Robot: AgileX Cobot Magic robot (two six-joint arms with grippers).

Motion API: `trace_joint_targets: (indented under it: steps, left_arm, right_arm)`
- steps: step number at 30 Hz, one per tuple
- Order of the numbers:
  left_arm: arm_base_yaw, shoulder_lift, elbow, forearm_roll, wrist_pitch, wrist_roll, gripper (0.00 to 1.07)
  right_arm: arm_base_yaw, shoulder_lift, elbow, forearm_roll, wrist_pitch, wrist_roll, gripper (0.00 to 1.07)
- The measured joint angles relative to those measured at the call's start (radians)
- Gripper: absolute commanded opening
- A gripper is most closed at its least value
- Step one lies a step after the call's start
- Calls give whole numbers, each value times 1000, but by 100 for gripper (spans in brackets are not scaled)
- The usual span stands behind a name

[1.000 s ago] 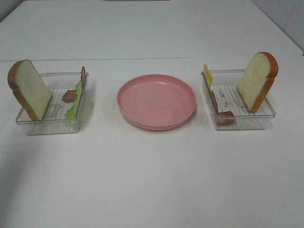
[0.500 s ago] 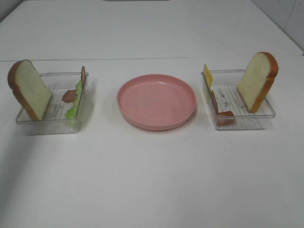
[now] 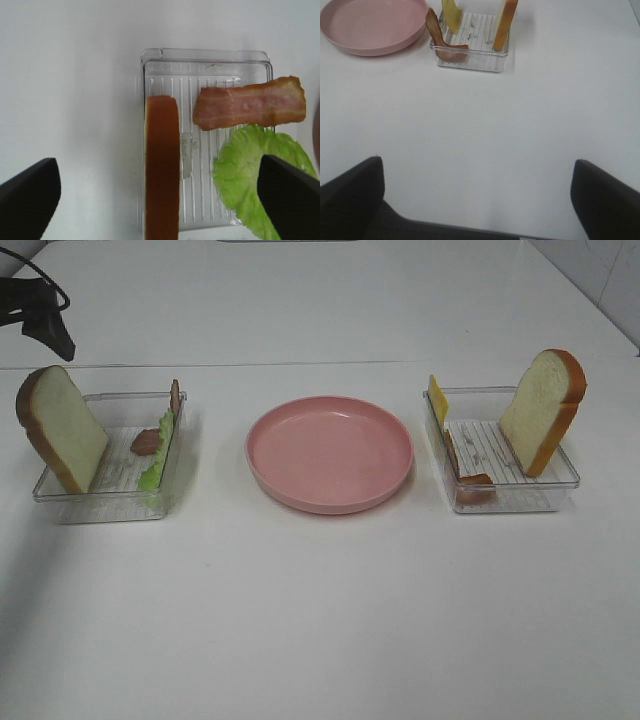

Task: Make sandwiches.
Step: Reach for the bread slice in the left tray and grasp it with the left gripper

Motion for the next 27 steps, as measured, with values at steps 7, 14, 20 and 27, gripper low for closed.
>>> trace_joint_targets:
  steps: [7,14,20,27]
  left_arm:
    - [-48,86,-66,-1,4,15,102]
    - [-71,143,-71,20,24,18,102]
    - [-71,154,-71,113,31,-20,102]
    - [-71,158,-71,127,31,-41,94]
  right_arm:
    - [0,0,0,0,0,0,99]
    - [0,0,0,0,0,0,99]
    - [0,0,0,0,0,0,99]
    - [0,0,0,0,0,0,99]
